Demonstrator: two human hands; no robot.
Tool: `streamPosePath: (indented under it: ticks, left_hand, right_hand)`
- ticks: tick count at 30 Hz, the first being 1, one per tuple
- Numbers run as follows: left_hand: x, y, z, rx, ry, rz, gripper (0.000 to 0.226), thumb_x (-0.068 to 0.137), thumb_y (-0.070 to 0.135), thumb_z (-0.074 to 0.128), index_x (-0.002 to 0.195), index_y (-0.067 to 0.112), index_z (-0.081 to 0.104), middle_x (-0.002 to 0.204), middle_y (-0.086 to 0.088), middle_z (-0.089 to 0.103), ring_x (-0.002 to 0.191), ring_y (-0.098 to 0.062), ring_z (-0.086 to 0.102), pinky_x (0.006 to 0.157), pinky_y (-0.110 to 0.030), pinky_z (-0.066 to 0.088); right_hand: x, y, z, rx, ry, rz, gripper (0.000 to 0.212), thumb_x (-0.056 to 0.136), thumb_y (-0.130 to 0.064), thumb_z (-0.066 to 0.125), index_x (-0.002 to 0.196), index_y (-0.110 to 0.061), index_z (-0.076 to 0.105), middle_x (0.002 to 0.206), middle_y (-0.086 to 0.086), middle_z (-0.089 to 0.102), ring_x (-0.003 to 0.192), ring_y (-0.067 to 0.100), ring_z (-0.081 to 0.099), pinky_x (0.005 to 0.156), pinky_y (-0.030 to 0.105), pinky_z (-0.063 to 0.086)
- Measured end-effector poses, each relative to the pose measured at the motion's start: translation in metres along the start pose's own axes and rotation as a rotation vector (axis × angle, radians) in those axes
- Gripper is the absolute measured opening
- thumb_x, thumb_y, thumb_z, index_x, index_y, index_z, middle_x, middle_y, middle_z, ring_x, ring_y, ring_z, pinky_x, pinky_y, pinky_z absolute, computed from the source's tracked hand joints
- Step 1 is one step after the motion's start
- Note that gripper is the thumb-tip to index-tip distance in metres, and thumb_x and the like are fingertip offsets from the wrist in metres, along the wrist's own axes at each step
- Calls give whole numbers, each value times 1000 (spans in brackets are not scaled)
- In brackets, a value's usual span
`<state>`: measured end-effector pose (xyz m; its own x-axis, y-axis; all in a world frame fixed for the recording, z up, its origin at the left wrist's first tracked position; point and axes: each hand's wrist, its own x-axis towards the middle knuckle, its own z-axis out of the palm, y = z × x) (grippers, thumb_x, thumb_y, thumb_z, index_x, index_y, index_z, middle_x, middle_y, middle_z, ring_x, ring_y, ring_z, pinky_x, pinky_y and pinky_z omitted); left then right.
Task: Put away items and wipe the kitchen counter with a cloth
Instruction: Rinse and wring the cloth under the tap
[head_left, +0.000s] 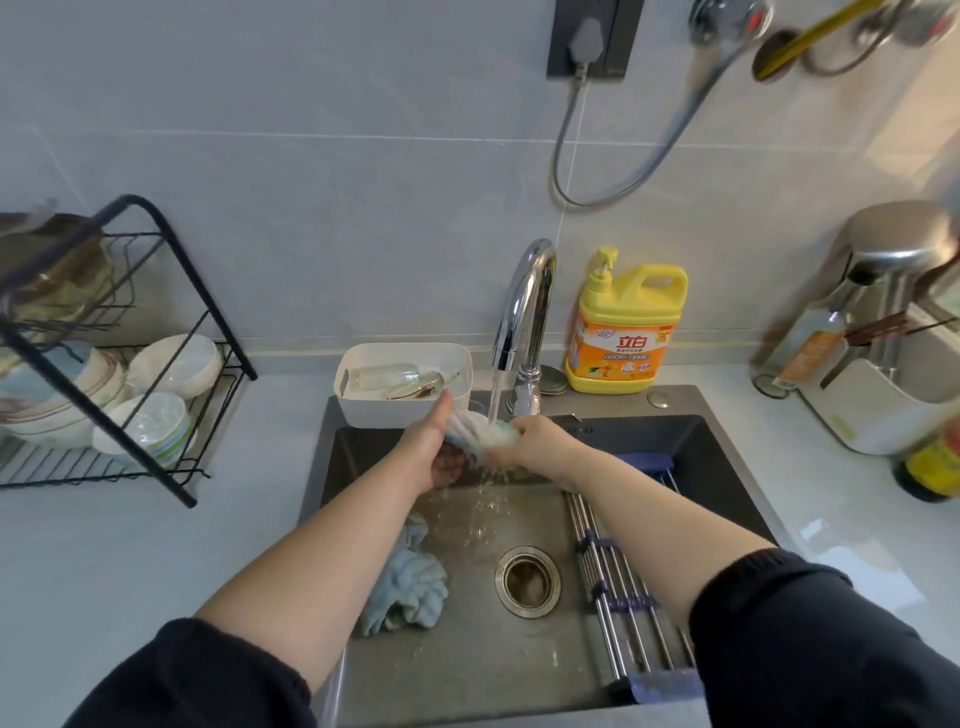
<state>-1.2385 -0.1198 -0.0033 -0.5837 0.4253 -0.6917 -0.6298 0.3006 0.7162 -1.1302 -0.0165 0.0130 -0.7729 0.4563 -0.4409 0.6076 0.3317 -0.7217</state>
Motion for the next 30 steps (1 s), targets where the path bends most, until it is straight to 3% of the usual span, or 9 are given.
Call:
streamPosePath:
  ticks: [4, 8, 10, 13, 17, 19, 22, 25, 30]
  left_hand:
    - [-5, -4, -15, -284, -222, 55, 18, 90, 23, 60, 98, 6, 61, 97, -13, 65, 87, -24, 64, 78, -34, 53]
    - [-6, -11, -22, -200, -383, 163, 26, 91, -8, 47, 115, -4, 56, 106, -19, 64, 97, -27, 63, 77, -30, 52]
    - [-5, -13, -22, -135, -333, 214, 29, 92, -3, 50, 120, -4, 54, 109, -19, 64, 100, -29, 63, 80, -32, 52]
    - [-9, -13, -9, 135, -152, 307, 23, 94, 25, 56, 109, 9, 62, 100, -10, 69, 90, -21, 65, 73, -28, 54]
    - [-8, -16, 3, 444, -53, 418, 49, 96, 53, 41, 108, 12, 66, 104, -8, 67, 98, -21, 61, 90, -34, 47]
    - [-11, -17, -1, 509, -39, 429, 56, 99, 51, 31, 103, 8, 68, 102, -11, 66, 98, -22, 60, 85, -28, 41]
    - [-12, -18, -14, 614, 45, 461, 52, 101, 43, 31, 100, 6, 68, 95, -10, 65, 92, -22, 59, 80, -27, 40]
    - [-9, -21, -23, 435, -5, 405, 29, 100, 27, 44, 102, 8, 65, 102, -13, 67, 95, -27, 63, 89, -39, 51]
    - [-20, -23, -6, 183, -15, 404, 6, 91, 14, 61, 88, 13, 66, 93, -15, 70, 85, -30, 68, 77, -41, 57]
  right_hand:
    - [0, 9, -9, 651, -109, 146, 36, 89, -28, 65, 109, 1, 60, 90, 15, 65, 71, 20, 58, 73, 34, 53]
    - [1, 6, -3, 482, 123, 253, 41, 94, -44, 51, 102, -5, 62, 78, 9, 64, 58, 16, 54, 57, 29, 53]
    - [-1, -2, 5, 248, 172, 179, 45, 95, -45, 43, 106, -5, 59, 92, 11, 64, 67, 19, 56, 52, 26, 46]
    - [-3, -14, 26, 130, 226, 24, 45, 99, -40, 38, 120, -3, 52, 113, 15, 61, 99, 29, 59, 77, 31, 45]
    - [-2, -16, 38, 68, 313, 61, 43, 102, -23, 32, 138, 0, 37, 129, 21, 54, 115, 34, 55, 94, 37, 45]
    - [0, -14, 31, 215, 313, 194, 51, 103, -32, 29, 136, 6, 40, 134, 23, 51, 119, 35, 52, 99, 37, 41]
    - [4, -2, 17, 377, 245, 221, 60, 96, -49, 37, 119, 2, 58, 118, 19, 63, 108, 34, 60, 96, 36, 45]
    - [1, 7, 7, 375, 132, 117, 47, 89, -44, 53, 97, 2, 64, 99, 26, 68, 92, 36, 66, 88, 55, 51]
    - [-13, -12, 24, 159, 247, -36, 32, 100, -37, 38, 110, -8, 49, 99, 12, 62, 89, 26, 60, 78, 37, 49]
